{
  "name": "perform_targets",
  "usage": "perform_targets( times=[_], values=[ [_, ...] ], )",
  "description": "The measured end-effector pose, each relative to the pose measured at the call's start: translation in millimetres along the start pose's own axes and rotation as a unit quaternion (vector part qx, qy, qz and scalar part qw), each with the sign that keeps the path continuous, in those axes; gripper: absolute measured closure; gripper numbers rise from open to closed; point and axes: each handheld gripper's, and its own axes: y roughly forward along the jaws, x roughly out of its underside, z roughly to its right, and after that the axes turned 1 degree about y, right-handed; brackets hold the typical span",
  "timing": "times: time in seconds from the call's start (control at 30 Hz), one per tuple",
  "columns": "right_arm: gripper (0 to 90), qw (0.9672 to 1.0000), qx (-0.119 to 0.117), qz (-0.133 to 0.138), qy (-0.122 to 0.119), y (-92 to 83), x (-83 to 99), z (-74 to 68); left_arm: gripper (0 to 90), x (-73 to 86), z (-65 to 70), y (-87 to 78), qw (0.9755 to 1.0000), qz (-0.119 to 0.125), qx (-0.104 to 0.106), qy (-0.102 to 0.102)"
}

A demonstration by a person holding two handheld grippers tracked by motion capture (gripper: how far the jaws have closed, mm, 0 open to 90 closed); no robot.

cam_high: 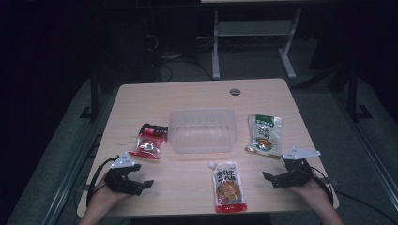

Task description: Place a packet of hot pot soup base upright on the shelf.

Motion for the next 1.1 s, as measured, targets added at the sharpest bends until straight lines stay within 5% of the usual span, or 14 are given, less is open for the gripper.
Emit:
perform_targets(
  times=[0.47, 0.83, 0.97, 1.1],
  values=[
    [0.0, 0.9999, -0.007, 0.007, 0.005, 0.5, -1.9, -0.1, 25.5, -4.2, 1.9, -6.0, 0.9998, 0.014, -0.01, -0.007],
    [0.0, 0.9999, -0.01, 0.012, 0.006, 3.2, -6.5, -2.8, 76.0, -18.5, -7.7, -17.4, 0.9986, 0.035, -0.019, -0.034],
    [0.0, 0.9998, -0.012, 0.012, 0.008, 3.5, -7.7, -2.9, 88.4, -22.4, -11.8, -16.4, 0.9983, 0.029, -0.011, -0.05],
    [0.0, 0.9999, -0.011, 0.012, 0.004, 3.9, -8.3, -2.0, 89.7, -28.6, -14.2, -13.7, 0.9981, 0.028, -0.016, -0.053]
  ],
)
